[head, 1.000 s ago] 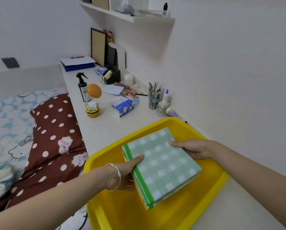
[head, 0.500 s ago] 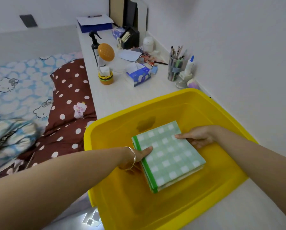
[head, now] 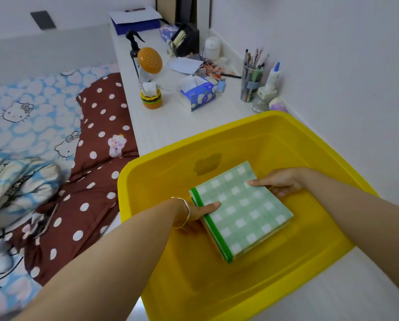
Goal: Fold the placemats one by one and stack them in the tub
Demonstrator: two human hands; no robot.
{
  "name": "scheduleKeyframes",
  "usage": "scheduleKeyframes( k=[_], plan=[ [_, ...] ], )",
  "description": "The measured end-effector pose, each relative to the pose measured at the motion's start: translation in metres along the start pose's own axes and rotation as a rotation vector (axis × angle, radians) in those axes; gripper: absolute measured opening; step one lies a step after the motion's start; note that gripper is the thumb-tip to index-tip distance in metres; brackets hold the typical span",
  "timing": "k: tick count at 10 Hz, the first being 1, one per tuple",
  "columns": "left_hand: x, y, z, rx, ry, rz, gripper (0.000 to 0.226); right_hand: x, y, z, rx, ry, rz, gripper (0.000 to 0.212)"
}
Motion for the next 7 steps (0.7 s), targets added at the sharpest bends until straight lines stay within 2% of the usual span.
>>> scheduleKeyframes(
  k=[1, 3, 4, 5, 6, 7],
  plan=[
    [-0.001, 0.002, 0.001, 0.015, -0.006, -0.072, 0.08, 0.001, 0.003, 0.0, 0.003, -0.01, -0.001, 0.06],
    [-0.002, 0.006, 0.009, 0.008, 0.004, -0.195, 0.09, 0.0, 0.002, 0.009, -0.004, 0.022, 0.031, 0.082],
    [-0.002, 0.007, 0.021, -0.026, -0.022, -0.369, 0.087, 0.002, -0.005, 0.017, -0.034, 0.018, 0.029, 0.066],
    [-0.007, 0.01, 0.031, -0.017, -0.032, -0.632, 0.081, -0.005, -0.014, 0.028, -0.082, 0.087, 0.082, 0.07],
    [-0.015, 0.011, 0.036, -0.023, -0.005, -0.858, 0.085, -0.017, -0.022, 0.047, -0.116, 0.22, 0.128, 0.075],
    [-0.034, 0.009, 0.015, 0.077, 0.041, -1.034, 0.069, -0.032, -0.03, 0.071, -0.174, 0.483, 0.128, 0.074]
  ],
)
Point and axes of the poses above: each hand's wrist, its own z-axis away from the middle knuckle, its own x-axis out of the palm, y = z × x, the point moved 10 cm from there along -z, towards the middle knuckle, and after that the axes turned 14 degrees about z, right-handed, at the moved point
